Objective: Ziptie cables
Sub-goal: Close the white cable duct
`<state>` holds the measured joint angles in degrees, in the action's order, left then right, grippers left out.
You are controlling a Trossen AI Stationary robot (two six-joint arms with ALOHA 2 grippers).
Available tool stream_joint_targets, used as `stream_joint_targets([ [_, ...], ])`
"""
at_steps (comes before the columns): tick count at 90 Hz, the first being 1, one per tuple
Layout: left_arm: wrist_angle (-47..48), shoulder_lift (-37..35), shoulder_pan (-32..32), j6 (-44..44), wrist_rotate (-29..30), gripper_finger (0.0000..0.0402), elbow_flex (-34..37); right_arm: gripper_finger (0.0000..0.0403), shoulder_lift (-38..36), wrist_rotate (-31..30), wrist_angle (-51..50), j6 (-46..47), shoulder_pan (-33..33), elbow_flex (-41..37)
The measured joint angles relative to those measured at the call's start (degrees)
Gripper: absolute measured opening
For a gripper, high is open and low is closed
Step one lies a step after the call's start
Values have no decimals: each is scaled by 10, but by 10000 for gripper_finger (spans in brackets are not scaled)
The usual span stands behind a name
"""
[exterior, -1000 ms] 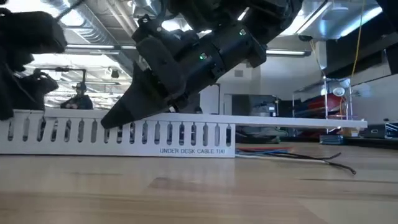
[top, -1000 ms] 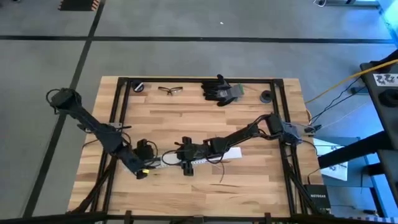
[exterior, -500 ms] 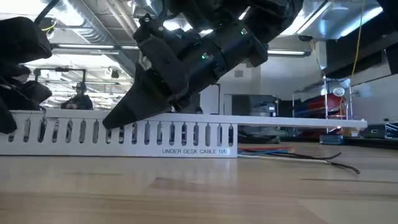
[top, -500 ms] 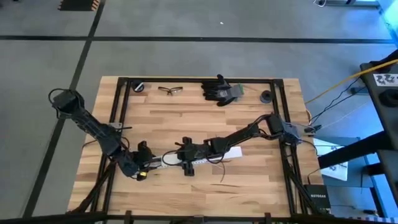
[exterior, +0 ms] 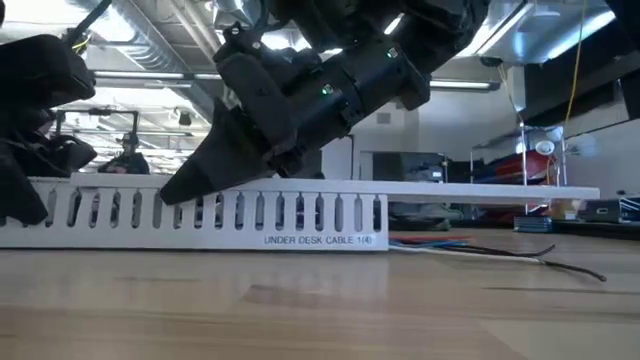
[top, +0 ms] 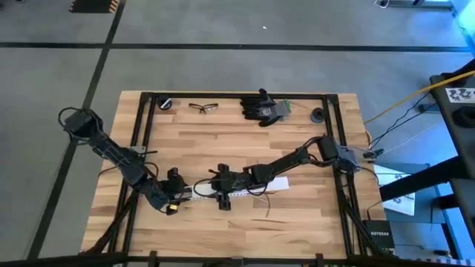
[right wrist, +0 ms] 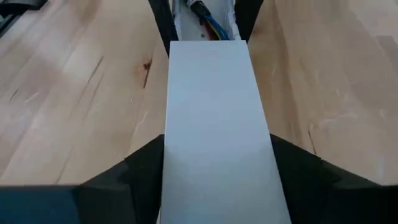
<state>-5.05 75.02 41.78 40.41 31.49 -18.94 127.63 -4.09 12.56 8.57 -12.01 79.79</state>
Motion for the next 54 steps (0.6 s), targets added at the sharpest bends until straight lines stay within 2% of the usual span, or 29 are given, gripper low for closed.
stream_joint_targets([
  [54,-8,0,-25,-16,2,236,0,225,0,-4,0,1,1,1],
])
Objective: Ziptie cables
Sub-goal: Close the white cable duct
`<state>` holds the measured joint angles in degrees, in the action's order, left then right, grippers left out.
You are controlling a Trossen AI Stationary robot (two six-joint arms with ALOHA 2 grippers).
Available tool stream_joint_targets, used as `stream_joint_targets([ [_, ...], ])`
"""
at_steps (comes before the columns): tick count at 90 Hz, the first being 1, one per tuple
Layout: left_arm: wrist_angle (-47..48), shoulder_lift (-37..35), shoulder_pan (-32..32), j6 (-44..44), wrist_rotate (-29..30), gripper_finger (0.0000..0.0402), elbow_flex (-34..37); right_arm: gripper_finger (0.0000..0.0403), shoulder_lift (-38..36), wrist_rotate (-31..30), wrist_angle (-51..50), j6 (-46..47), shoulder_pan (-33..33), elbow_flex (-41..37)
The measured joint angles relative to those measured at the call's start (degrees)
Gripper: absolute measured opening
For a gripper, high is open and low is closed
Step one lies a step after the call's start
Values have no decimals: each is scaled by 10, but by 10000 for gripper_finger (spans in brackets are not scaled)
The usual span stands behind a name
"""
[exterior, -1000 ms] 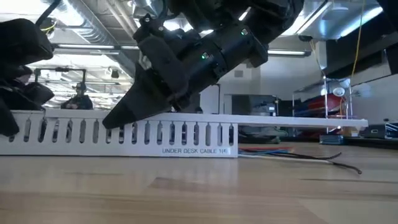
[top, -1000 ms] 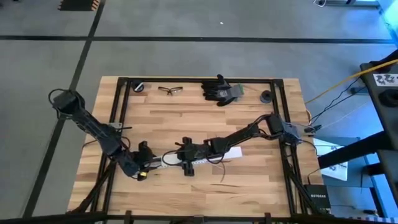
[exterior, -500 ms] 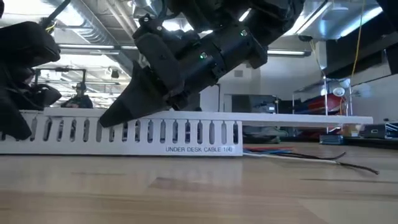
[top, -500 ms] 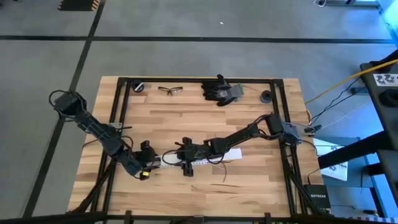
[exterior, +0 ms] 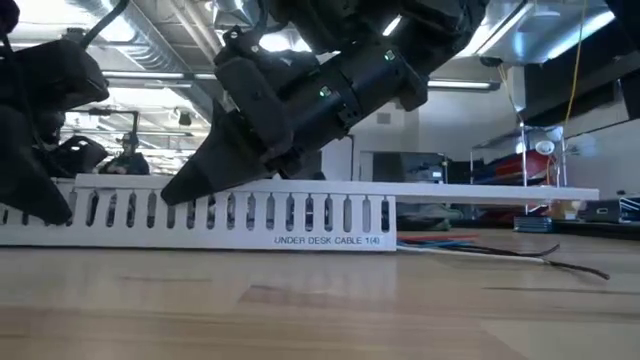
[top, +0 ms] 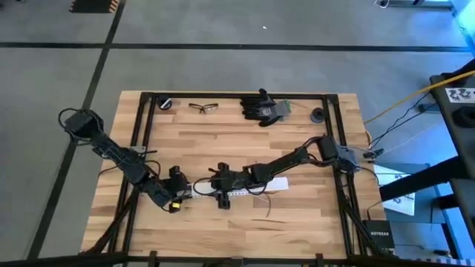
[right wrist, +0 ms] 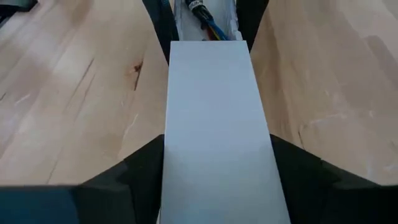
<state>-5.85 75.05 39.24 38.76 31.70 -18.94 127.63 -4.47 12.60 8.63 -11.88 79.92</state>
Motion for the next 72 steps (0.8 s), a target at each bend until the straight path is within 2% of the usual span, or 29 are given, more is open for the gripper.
stream_joint_targets([
  [11,4,-1,0,11,-8,236,0,225,0,1,-5,0,0,1],
  [29,20,-27,0,16,-58,237,-1,225,0,10,-4,1,0,2],
  [41,41,-33,-2,43,-53,237,-2,225,0,6,-2,-4,0,2],
  [54,42,-30,-19,17,-38,238,-2,225,0,-1,-8,-15,0,2],
  [72,45,-24,-59,1,-64,275,-2,225,0,-7,-8,-15,0,1],
])
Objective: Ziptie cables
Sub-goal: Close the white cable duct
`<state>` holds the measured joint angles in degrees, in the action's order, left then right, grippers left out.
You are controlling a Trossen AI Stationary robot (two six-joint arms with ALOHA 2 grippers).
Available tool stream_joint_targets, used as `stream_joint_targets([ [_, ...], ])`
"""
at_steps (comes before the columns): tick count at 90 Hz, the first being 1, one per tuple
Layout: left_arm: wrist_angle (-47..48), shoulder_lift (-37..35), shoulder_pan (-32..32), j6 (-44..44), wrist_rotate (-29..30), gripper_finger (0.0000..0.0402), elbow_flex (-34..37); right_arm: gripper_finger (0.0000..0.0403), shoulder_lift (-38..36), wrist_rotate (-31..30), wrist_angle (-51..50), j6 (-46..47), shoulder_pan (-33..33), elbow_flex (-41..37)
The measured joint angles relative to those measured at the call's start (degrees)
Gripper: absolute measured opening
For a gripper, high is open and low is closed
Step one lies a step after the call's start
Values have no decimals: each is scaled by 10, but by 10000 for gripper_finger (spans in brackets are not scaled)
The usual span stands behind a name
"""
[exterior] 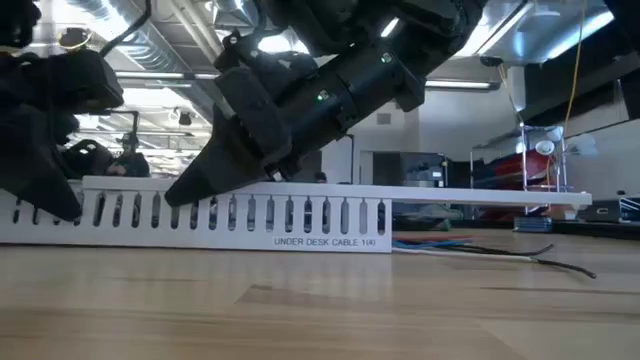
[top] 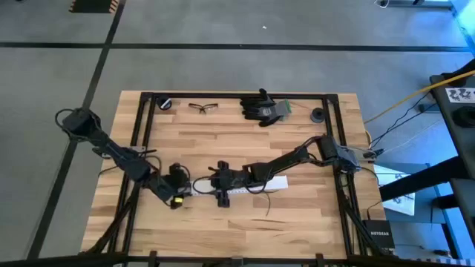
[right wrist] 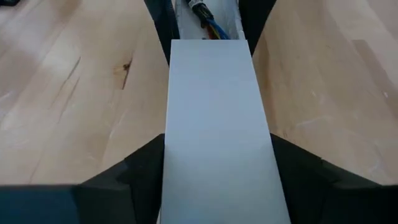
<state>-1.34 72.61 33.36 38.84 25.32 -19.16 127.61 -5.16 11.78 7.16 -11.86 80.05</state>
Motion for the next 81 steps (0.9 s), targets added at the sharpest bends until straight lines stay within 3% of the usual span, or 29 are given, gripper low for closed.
stream_joint_targets([
  [9,4,-2,-12,-20,-29,290,0,225,0,-3,0,0,0,0],
  [25,8,-19,2,-42,-30,290,-3,225,-1,0,-8,-1,0,0],
  [46,1,-25,39,-33,36,267,-3,225,-1,1,-11,-2,-1,0],
  [61,-18,-23,43,-20,42,239,9,225,-1,2,-11,-2,0,0],
  [81,-53,-23,43,-43,38,235,21,225,0,3,15,2,-1,-3],
])
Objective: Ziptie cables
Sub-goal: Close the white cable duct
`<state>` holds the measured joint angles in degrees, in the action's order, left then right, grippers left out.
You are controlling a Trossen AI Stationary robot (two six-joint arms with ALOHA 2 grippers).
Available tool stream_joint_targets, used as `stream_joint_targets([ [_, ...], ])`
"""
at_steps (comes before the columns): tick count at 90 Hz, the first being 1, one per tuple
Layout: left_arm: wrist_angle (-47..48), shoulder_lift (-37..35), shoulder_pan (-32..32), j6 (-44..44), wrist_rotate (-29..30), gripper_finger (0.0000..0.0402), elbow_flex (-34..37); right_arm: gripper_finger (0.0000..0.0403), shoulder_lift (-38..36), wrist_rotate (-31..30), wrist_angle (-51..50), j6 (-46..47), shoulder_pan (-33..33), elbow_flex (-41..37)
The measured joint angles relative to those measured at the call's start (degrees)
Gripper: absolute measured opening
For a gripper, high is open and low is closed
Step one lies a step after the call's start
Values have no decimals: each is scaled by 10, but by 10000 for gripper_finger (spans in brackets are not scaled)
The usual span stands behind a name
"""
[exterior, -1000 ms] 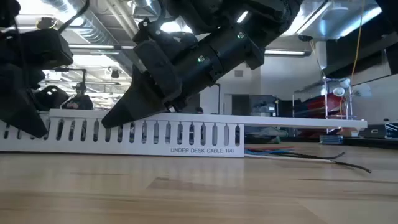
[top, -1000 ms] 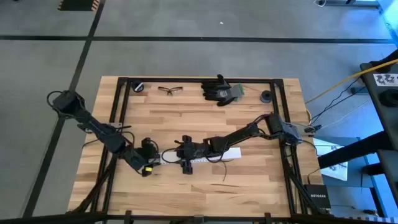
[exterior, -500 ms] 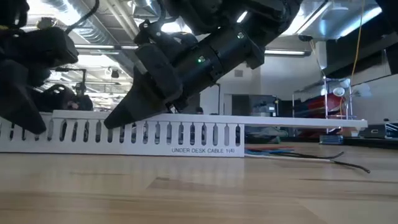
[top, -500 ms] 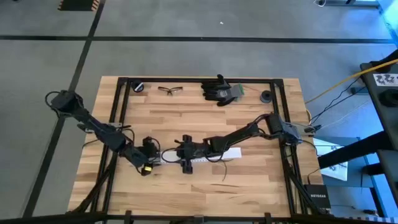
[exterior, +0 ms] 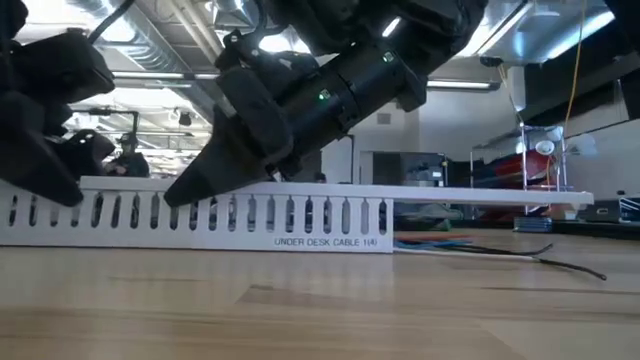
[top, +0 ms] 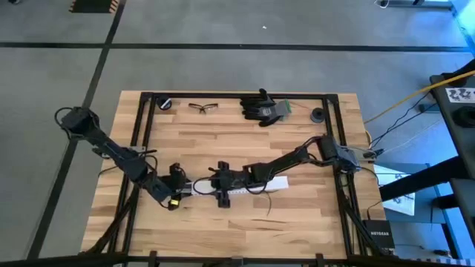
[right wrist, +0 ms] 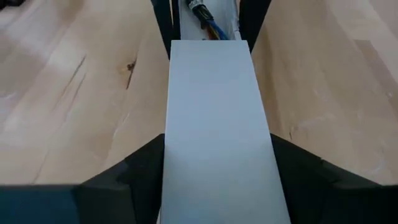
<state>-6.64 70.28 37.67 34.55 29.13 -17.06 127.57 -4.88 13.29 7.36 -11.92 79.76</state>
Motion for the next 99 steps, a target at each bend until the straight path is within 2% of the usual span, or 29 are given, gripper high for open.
stream_joint_targets([
  [24,2,1,1,-16,-6,235,0,225,21,12,63,23,3,2],
  [42,9,0,2,-23,-26,235,0,225,26,9,29,14,3,20],
  [63,133,-20,1,-14,-53,261,-46,225,26,4,24,13,3,21],
  [77,229,-42,8,43,-68,277,-81,225,26,3,21,12,3,21],
  [88,246,-49,39,94,-65,278,-79,225,26,7,17,8,3,21],
  [99,257,-39,83,137,-37,278,-75,225,26,14,16,-2,3,21],
])
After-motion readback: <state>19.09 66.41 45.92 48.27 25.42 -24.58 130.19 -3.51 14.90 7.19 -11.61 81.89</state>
